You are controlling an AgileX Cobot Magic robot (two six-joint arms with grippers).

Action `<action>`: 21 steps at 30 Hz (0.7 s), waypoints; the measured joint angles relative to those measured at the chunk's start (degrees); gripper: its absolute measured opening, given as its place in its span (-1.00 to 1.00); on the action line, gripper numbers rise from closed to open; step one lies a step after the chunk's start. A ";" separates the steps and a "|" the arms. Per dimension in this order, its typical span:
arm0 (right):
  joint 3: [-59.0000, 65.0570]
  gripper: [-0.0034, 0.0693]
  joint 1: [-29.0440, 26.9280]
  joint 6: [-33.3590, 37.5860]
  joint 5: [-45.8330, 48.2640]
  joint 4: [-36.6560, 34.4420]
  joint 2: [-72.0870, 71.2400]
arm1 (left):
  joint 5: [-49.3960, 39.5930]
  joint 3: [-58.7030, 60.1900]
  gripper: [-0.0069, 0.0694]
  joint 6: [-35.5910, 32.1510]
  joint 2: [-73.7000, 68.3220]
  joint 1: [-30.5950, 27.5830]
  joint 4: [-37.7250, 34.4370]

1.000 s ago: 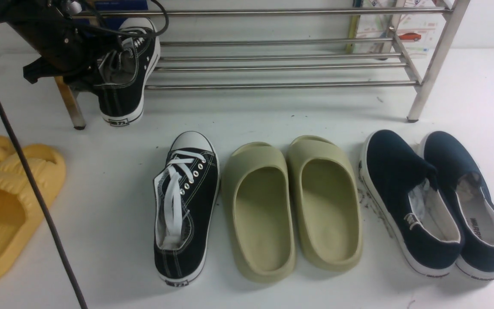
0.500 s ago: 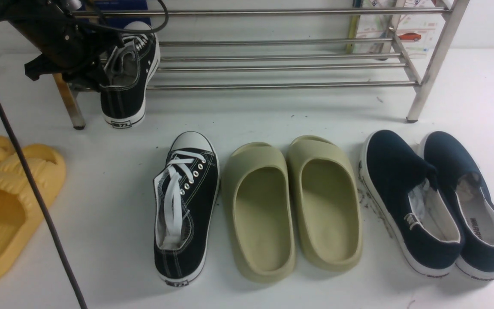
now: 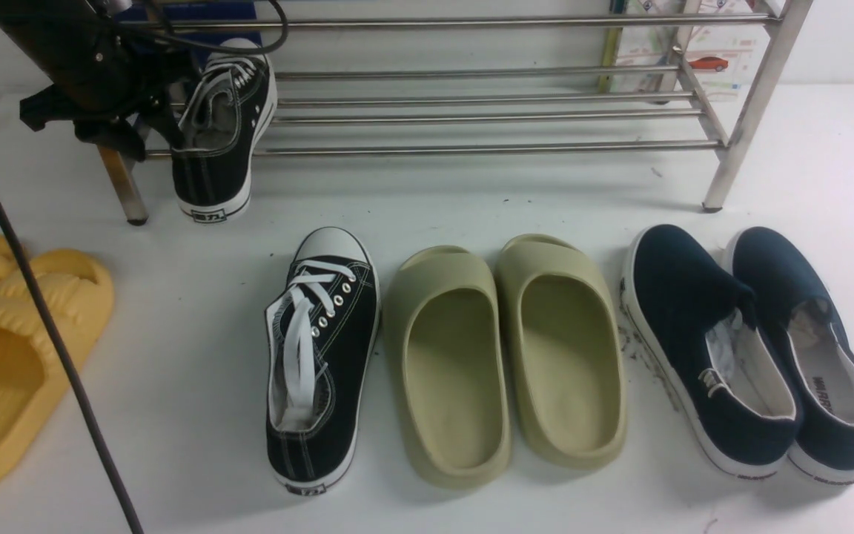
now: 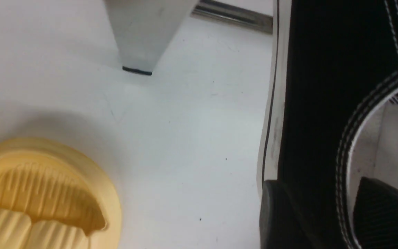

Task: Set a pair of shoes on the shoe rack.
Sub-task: Use the left arm to put a shoe into the shoe rack

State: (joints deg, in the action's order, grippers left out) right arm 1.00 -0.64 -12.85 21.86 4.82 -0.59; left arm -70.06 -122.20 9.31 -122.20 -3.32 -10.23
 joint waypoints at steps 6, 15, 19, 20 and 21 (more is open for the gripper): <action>0.00 -0.23 0.00 0.00 0.00 0.00 0.00 | -1.15 -0.03 -0.04 -0.50 2.58 0.00 0.40; 0.00 -0.23 0.00 0.00 0.00 0.00 0.00 | -1.09 14.00 -0.69 -1.20 13.21 2.26 3.26; 0.00 -0.23 0.00 0.00 0.00 0.00 0.00 | -0.47 22.64 -0.85 -1.45 16.51 5.53 4.33; 0.00 -0.23 0.00 0.00 0.00 0.00 0.00 | 1.38 25.67 -0.85 -1.45 16.75 6.50 4.33; 0.00 -0.23 0.00 0.00 0.00 0.00 0.00 | 3.58 27.67 -0.85 -1.45 16.56 7.24 4.33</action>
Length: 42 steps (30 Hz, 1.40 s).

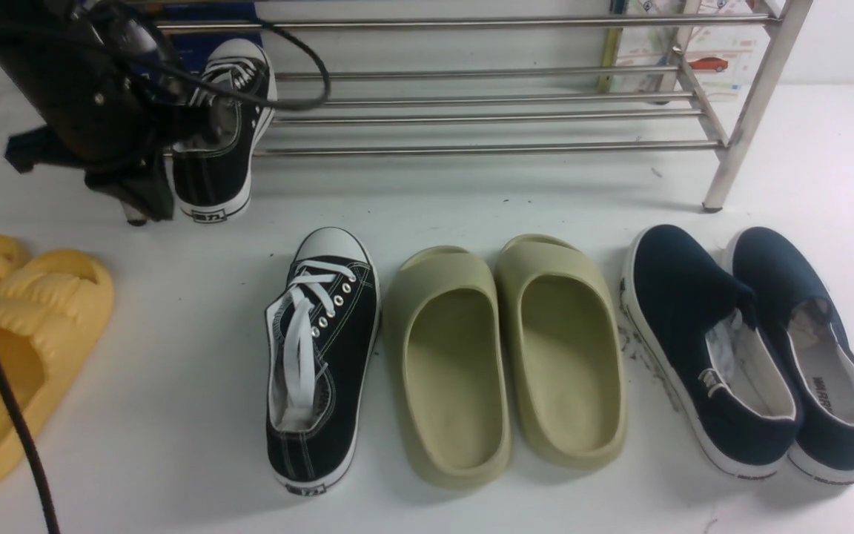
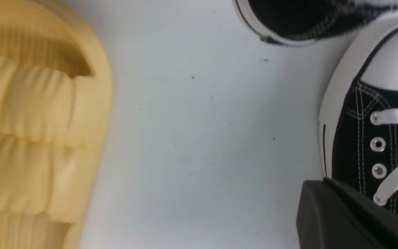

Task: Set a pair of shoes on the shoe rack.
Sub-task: Use the left arm to put a shoe into the shoe rack

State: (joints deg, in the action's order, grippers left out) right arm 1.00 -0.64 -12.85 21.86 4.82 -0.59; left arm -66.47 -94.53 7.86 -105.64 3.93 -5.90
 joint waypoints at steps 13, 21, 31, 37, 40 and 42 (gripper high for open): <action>0.00 -0.23 0.00 0.00 0.00 0.00 0.00 | 15.45 0.54 -0.85 1.39 -6.89 0.74 2.03; 0.00 -0.23 0.00 0.00 0.00 0.00 0.00 | 13.04 -9.54 -0.85 1.51 -9.85 0.84 4.22; 0.00 -0.23 0.00 0.00 0.00 0.00 0.00 | 11.89 -12.44 -0.85 1.55 -15.22 0.90 6.67; 0.00 -0.23 0.00 0.00 0.00 0.00 0.00 | 12.07 -13.18 -0.85 3.88 -15.12 0.95 8.66; 0.00 -0.23 0.00 0.00 0.00 0.00 0.00 | 12.30 -13.77 -0.85 4.32 -15.12 0.95 9.52; 0.00 -0.23 0.00 0.00 0.00 0.00 0.00 | 12.30 -13.97 -0.85 4.50 -15.12 0.95 9.76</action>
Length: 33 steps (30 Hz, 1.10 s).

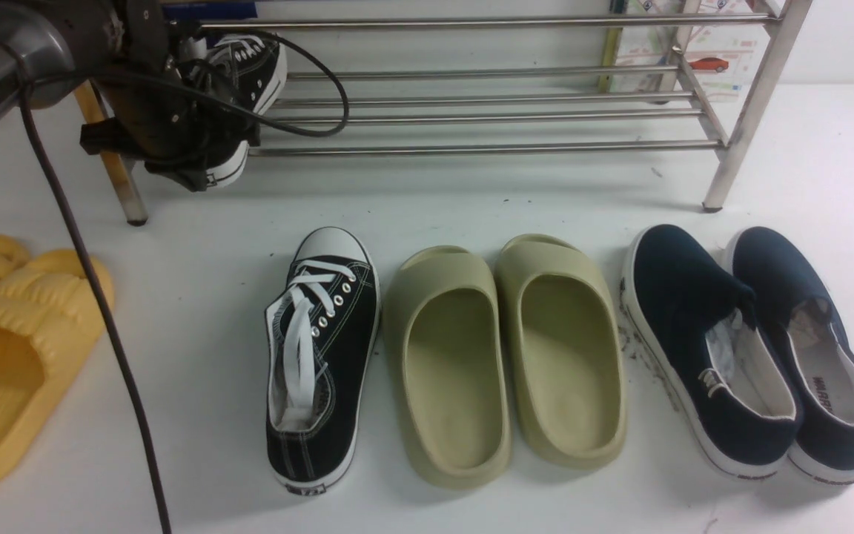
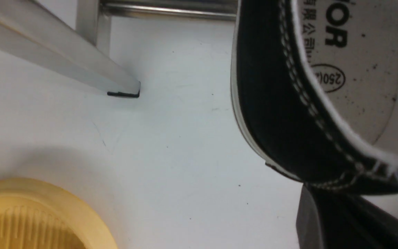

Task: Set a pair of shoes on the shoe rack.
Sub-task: Use the left arm to put a shoe into the shoe rack, then use the left arm to grab the shoe closest to it

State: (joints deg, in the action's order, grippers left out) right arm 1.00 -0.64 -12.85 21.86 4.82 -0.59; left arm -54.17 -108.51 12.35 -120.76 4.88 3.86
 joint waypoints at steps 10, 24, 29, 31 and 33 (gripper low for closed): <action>0.00 -0.23 0.00 0.00 0.00 0.00 0.00 | -0.50 -0.20 -0.76 0.06 0.07 0.00 -0.22; 0.00 -0.23 0.00 0.00 0.00 0.00 0.00 | -9.01 -0.38 0.08 0.17 7.83 0.00 -2.10; 0.00 -0.23 0.00 0.00 0.00 0.00 0.00 | -15.23 -0.16 0.01 0.04 12.97 0.36 -4.97; 0.00 -0.23 0.00 0.00 0.00 0.00 0.00 | -16.22 1.38 -0.06 -0.01 15.67 1.47 -5.15; 0.00 -0.23 0.00 0.00 0.00 0.00 0.00 | -16.45 4.70 -0.14 -0.01 19.24 3.69 -4.98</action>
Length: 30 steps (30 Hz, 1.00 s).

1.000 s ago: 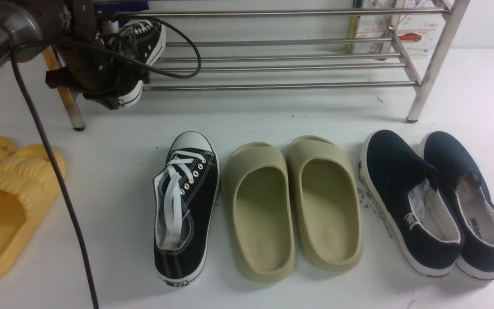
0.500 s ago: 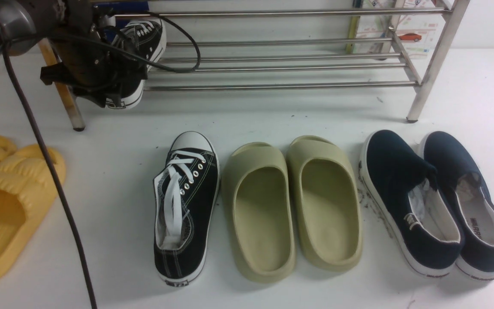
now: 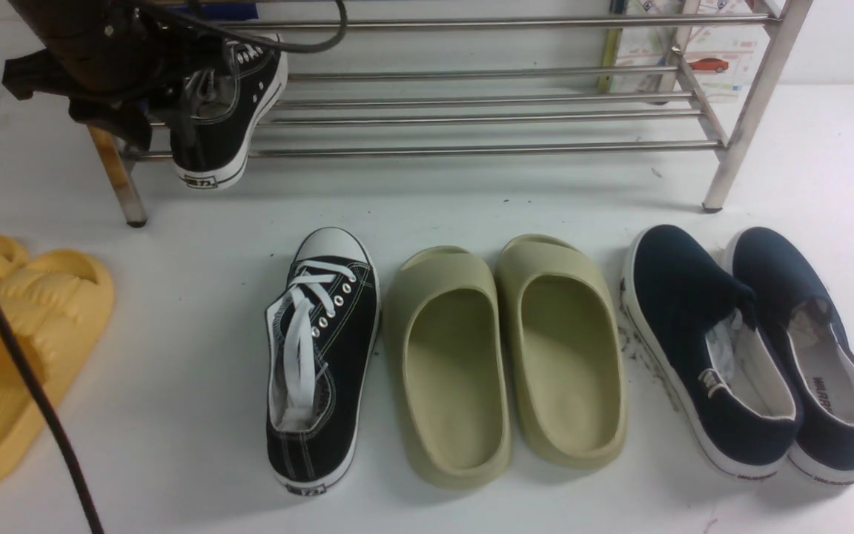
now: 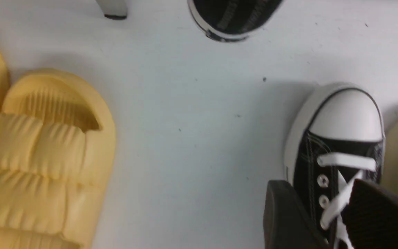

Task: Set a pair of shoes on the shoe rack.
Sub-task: Use the left arm to grab the shoe closest to it

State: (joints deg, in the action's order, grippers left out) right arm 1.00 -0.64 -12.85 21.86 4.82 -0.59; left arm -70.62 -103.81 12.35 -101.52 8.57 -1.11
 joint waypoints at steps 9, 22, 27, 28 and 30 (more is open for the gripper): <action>0.00 -0.23 0.00 0.00 0.00 0.00 0.00 | 1.76 24.01 -0.23 3.65 15.33 8.05 -0.98; 0.00 -0.23 0.00 0.00 0.00 0.00 0.00 | 13.62 42.27 -0.23 11.45 15.73 19.65 2.81; 0.00 -0.23 0.00 0.00 0.00 0.00 0.00 | 16.35 42.27 -0.23 17.96 12.76 19.83 8.79; 0.00 -0.23 0.00 0.00 0.00 0.00 0.00 | 16.42 42.27 -0.23 18.40 12.28 19.83 9.13; 0.00 -0.23 0.00 0.00 0.00 0.00 0.00 | 16.68 42.27 -0.22 18.92 11.00 19.83 9.17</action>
State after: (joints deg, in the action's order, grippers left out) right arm 1.00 -0.64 -12.85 21.86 4.82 -0.59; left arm -53.94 -61.54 31.27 -90.52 28.40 8.05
